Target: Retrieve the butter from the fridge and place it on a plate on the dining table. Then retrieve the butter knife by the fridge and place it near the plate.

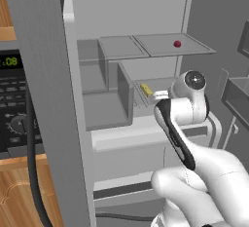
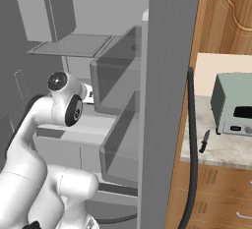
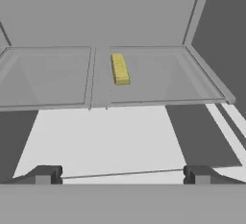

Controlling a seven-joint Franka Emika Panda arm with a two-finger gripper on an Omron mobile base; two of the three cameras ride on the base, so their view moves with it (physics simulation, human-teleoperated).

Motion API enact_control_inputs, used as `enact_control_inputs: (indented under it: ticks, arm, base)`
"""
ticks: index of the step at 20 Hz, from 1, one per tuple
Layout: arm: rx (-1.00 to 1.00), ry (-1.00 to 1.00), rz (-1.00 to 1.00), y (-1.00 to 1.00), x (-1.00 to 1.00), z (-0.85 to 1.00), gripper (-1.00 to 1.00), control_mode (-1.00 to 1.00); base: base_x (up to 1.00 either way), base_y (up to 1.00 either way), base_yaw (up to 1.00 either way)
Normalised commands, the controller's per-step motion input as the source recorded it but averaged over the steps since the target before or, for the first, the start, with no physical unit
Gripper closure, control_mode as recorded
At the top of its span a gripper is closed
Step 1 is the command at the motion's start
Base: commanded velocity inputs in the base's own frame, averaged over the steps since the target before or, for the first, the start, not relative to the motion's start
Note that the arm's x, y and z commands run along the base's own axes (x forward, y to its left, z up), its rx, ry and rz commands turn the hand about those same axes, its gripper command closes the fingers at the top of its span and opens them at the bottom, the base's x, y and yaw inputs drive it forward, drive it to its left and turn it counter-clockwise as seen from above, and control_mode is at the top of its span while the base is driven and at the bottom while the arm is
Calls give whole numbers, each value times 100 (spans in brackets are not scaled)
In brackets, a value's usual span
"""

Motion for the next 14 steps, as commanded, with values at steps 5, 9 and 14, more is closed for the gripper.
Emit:
enact_control_inputs:
  ticks: [5, 9, 14]
  arm:
    - [0, 1, 0, -1, 57, -3, -100, -100]
    - [0, 2, 0, -13, 55, -13, -100, -100]
    - [0, 0, 0, -5, 51, -6, -100, -100]
  base:
    - [0, 0, 0]
    - [0, 0, 0]
    - [0, 0, 0]
